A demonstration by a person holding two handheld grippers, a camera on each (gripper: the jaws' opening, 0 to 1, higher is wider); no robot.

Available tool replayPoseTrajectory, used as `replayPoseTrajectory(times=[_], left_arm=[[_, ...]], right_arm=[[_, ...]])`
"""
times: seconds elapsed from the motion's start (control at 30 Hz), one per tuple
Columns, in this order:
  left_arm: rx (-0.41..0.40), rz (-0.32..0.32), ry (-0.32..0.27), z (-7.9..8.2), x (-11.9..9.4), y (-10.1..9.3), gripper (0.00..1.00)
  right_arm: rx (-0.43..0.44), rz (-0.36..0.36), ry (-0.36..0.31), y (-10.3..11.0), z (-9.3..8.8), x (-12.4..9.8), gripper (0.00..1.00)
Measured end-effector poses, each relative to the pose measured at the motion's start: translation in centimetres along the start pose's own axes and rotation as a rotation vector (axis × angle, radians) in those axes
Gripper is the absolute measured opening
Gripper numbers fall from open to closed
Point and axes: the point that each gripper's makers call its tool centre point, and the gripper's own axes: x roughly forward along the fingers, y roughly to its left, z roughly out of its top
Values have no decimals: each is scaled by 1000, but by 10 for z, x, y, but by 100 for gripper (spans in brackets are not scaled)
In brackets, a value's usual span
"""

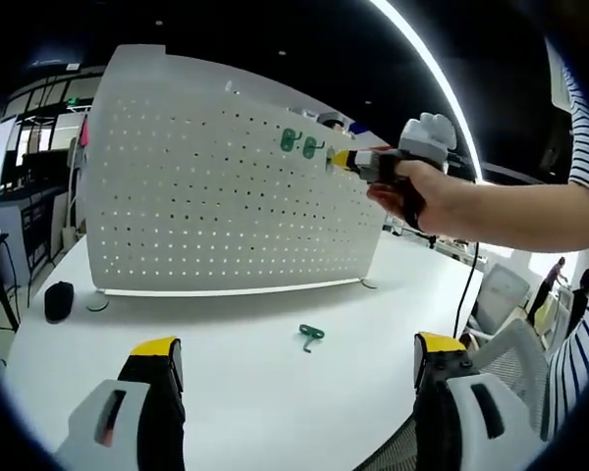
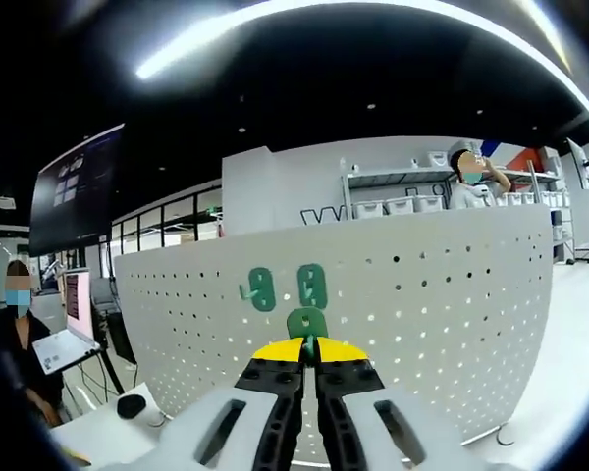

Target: Insert the hook assembly into the mounting plate slot until the hook locks in place.

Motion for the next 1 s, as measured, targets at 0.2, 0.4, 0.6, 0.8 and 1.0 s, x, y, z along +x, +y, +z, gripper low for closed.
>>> replayPoseTrajectory(times=[0.2, 0.4, 0.6, 0.8, 1.0], left_arm=[[-1, 4, 4, -1, 0, 1, 100], [-5, 9, 8, -1, 0, 2, 100], [-5, 12, 7, -1, 0, 2, 100], [-5, 14, 9, -1, 0, 3, 100], [-5, 18, 12, -2, 0, 4, 100]], right_arm=[[4, -17, -13, -7, 3, 8, 0], [4, -31, -33, -16, 11, 17, 0], [6, -48, -56, -24, 20, 25, 0], [12, -77, -77, -34, 27, 32, 0], [25, -98, -88, -43, 30, 37, 0]])
